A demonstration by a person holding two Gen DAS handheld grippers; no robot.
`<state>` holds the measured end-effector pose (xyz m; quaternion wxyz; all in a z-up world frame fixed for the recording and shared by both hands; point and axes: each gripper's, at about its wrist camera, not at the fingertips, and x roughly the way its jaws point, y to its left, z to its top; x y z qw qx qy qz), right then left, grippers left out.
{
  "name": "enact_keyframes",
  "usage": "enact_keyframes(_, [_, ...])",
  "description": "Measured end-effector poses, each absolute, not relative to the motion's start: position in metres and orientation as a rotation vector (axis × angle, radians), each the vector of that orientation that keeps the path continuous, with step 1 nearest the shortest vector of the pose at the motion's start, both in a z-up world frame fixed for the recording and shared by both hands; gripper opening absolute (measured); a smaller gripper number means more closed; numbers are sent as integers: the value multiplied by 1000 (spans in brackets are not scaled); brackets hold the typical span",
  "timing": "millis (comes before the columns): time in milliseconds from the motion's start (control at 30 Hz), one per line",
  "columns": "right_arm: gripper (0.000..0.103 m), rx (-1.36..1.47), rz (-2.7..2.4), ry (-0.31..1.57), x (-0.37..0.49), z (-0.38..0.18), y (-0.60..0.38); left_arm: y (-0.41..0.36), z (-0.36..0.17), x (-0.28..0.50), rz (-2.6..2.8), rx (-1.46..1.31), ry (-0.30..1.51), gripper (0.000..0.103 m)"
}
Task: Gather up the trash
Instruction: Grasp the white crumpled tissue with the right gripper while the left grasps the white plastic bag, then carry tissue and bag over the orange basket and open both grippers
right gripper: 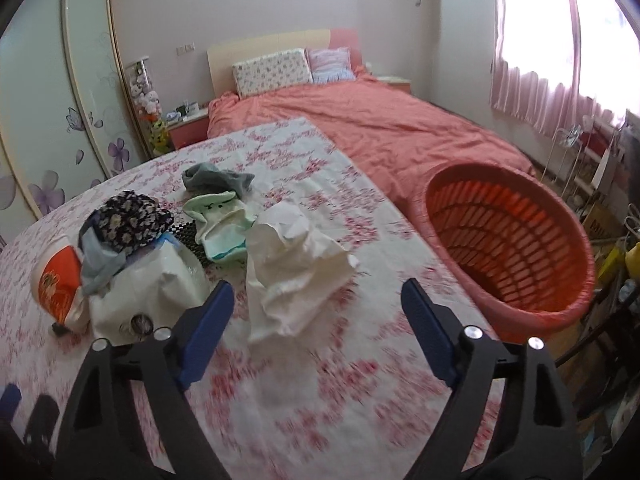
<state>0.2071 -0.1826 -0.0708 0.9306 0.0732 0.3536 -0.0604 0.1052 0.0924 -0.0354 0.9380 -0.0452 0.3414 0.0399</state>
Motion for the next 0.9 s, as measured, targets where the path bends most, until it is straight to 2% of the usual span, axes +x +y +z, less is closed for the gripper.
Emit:
enact_keyframes(100, [69,129,-126,769,222,-82,-178,91,-37,113,53,-108,709,101])
enact_keyframes(167, [49,131,-124,797,227,-90,-180,89,-37,119,34,-118,715,101])
enact_keyframes(267, [28,141,-124,790,225,-95,-188,83,-37,128,7,-125,725,100])
enact_keyframes(433, [22,135,-127,754,211,-88,-203,62,-37,146,-57,-121,738,93])
enact_keyframes(667, [22,133,-141,735,190,-83,-222,38,-53,176,-83,-88,800,84])
enact_keyframes(733, [22,132,-144,736,188,-84,-226,38,-60,185,-105,-109,841,67])
enact_keyframes(800, [22,136,-142,739,186,-84,-229,39,-60,187,-121,-129,845,58])
enact_keyframes(833, [22,137,-142,739,185,-84,-230,39,-59,185,-134,-135,839,48])
enact_keyframes(900, [22,136,-142,738,183,-84,-232,38,-55,181,-162,-145,829,40])
